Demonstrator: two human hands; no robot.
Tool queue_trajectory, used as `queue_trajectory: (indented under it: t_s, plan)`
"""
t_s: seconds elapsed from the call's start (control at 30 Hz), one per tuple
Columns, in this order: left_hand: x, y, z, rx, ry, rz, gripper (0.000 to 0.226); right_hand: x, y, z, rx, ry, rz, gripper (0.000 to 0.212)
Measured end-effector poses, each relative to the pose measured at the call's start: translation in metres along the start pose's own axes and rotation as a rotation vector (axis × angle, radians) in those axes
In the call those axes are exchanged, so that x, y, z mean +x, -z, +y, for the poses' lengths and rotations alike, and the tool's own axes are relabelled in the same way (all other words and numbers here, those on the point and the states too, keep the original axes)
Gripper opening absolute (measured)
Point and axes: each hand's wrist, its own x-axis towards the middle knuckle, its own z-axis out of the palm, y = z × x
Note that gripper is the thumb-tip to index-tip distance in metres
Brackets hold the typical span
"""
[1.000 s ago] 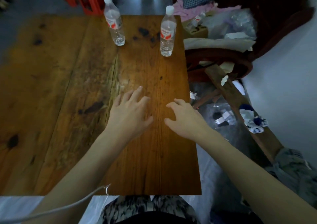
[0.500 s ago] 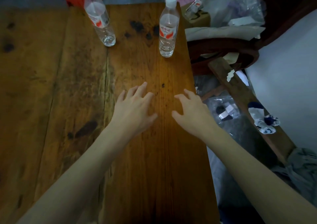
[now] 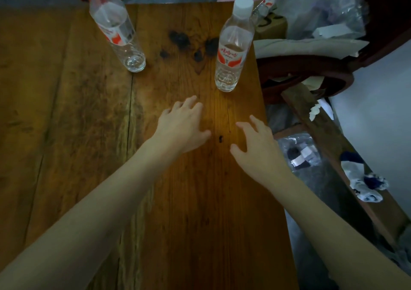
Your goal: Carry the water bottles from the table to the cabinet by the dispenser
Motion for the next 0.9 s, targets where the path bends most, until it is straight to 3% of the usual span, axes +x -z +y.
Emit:
queue_trajectory:
  t_s: [0.23,0.33,0.47,0.67,0.9]
  plan:
    - [0.082,0.003,0.009,-0.337,0.051,0.161,0.113,0.022,-0.011,0.000,0.122,-0.041,0.078,0.054]
    - [0.104,0.002,0.019,-0.693,0.004,0.249,0.123,0.027,-0.017,0.000,0.146,-0.059,0.075,0.052]
    - [0.123,-0.006,0.029,-1.160,-0.043,0.394,0.115,0.029,-0.023,0.001,0.166,-0.066,0.101,0.048]
    - [0.131,0.006,0.036,-1.183,-0.164,0.502,0.074,0.028,-0.023,0.008,0.171,-0.049,0.126,0.047]
    - [0.079,0.024,0.037,-1.144,-0.296,0.488,0.066,0.018,-0.022,0.013,0.254,-0.087,0.107,0.046]
